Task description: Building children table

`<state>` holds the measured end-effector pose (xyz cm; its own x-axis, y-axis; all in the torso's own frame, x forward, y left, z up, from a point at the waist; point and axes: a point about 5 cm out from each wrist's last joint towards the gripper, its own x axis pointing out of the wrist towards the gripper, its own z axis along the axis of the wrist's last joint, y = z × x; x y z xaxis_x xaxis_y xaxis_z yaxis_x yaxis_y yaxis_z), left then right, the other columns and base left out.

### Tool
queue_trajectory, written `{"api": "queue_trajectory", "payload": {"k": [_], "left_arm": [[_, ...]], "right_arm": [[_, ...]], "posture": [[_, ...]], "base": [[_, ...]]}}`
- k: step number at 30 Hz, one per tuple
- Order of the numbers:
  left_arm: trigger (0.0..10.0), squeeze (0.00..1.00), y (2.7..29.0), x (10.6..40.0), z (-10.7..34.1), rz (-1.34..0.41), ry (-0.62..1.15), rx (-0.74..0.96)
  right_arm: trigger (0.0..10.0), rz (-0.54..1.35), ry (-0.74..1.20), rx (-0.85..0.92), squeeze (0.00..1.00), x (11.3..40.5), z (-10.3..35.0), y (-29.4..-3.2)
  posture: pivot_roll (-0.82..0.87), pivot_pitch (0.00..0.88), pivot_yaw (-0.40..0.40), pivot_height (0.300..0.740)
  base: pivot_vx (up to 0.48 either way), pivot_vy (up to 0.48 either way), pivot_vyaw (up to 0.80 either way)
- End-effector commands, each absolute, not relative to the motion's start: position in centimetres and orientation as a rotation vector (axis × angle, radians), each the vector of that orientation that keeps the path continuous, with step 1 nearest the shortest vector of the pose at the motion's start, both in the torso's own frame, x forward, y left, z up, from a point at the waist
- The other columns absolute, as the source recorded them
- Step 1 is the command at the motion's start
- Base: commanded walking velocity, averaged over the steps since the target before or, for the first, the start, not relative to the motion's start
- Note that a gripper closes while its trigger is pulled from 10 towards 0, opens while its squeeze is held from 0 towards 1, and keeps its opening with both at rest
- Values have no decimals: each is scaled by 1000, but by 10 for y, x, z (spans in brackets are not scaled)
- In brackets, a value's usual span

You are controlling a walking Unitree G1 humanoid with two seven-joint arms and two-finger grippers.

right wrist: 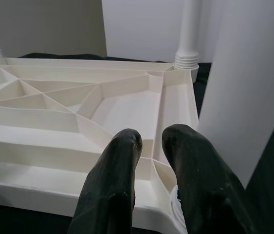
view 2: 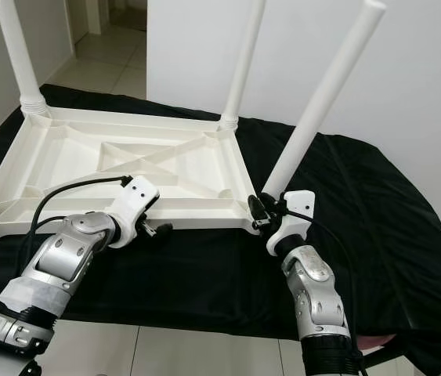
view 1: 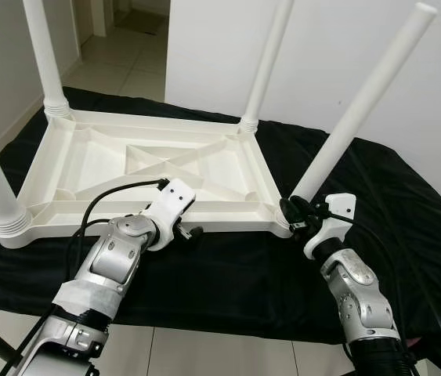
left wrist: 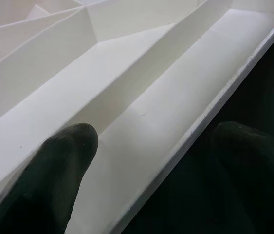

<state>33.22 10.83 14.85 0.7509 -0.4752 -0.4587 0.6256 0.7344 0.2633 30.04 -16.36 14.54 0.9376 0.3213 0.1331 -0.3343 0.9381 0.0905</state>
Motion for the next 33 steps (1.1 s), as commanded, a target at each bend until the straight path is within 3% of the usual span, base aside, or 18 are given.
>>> {"api": "queue_trajectory", "payload": {"k": [1,19,20,23,24,33], "left_arm": [[10000,0,115,341,149,-383,330,475],[10000,0,125,345,134,-411,434,526],[7765,0,127,346,134,-403,436,521],[7765,0,127,346,134,-403,436,521],[235,0,128,348,135,-394,433,509],[0,0,122,351,145,-368,375,485]], "right_arm": [[10000,341,-109,129,0,298,145,-161],[10000,360,-154,134,0,297,163,-156],[10000,361,-154,135,0,297,163,-155],[10000,361,-154,135,0,297,163,-155],[10000,359,-154,133,0,297,164,-155],[10000,341,-151,136,0,297,164,-155]], "posture": [[25,0,-131,740],[17,0,-123,740],[14,0,-121,740],[14,0,-121,740],[13,0,-121,740],[13,0,-125,740]], "base": [[0,0,0],[0,0,0],[0,0,0],[0,0,0],[0,0,0],[0,0,0]]}}
